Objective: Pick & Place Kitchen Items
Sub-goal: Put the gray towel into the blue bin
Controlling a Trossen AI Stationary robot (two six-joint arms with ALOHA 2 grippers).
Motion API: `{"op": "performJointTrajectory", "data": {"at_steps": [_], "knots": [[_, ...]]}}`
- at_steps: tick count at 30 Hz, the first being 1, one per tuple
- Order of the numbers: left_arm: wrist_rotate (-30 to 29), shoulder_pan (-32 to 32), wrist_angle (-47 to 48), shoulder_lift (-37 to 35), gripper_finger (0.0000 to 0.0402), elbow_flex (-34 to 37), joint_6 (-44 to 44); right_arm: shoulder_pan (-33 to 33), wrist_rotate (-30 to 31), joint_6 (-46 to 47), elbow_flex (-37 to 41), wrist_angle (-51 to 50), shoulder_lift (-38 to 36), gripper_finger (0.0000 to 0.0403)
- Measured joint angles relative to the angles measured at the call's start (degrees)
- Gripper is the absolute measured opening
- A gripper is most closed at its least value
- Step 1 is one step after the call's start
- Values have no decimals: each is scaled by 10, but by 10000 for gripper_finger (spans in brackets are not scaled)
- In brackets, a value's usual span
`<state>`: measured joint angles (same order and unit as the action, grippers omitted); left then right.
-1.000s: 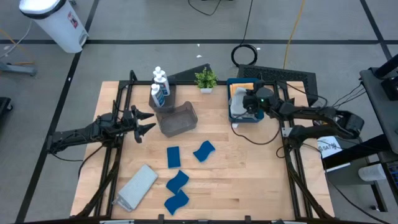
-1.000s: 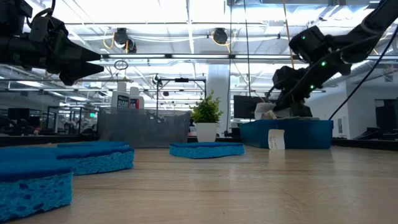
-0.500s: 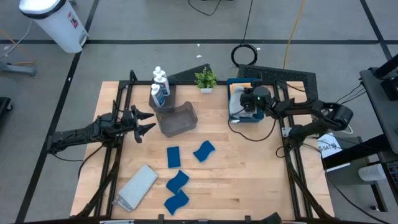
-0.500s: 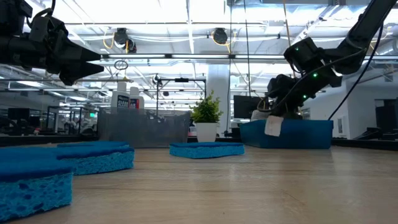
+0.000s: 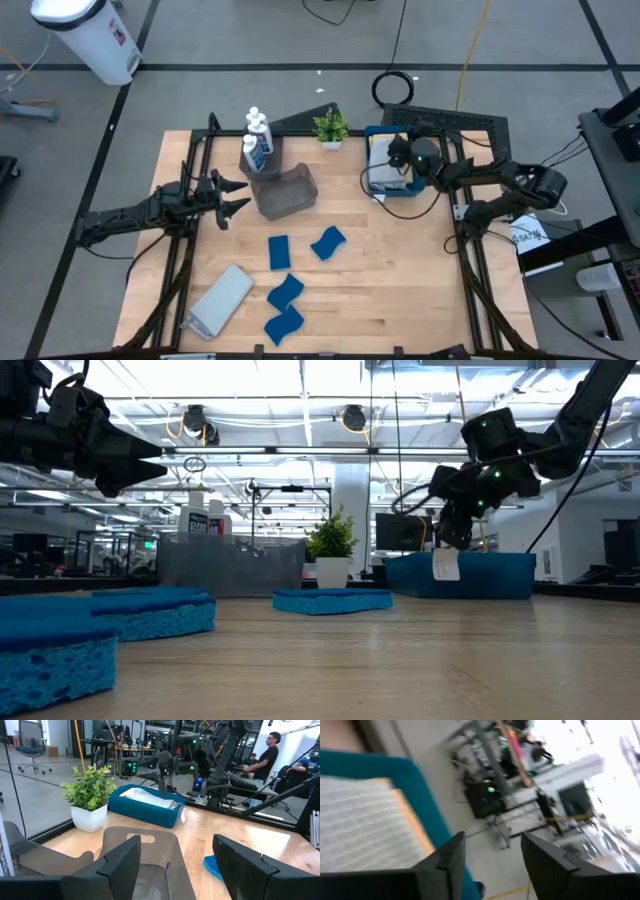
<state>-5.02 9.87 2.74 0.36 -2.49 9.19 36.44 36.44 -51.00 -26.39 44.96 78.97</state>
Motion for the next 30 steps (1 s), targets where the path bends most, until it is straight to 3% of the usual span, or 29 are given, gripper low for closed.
{"op": "performJointTrajectory", "data": {"at_steps": [4,9,11,14,16,18,23,30], "knots": [[0,0,0,0,251,0,0,-32,7,34,0,0,-18,199],[0,0,0,0,251,0,0,-93,-56,140,0,-40,-57,205],[0,0,0,0,251,0,0,-118,-123,201,1,-70,-73,202],[0,0,0,0,251,0,0,-144,-277,298,8,-86,-89,197],[0,0,0,0,251,0,0,-156,-378,324,9,-85,-93,195],[0,0,0,0,251,0,0,-167,-438,335,9,-88,-102,193],[0,0,0,0,251,0,0,-175,-454,340,10,-132,-146,192],[0,0,0,0,251,0,0,-158,-452,336,10,-250,-267,185]]}}
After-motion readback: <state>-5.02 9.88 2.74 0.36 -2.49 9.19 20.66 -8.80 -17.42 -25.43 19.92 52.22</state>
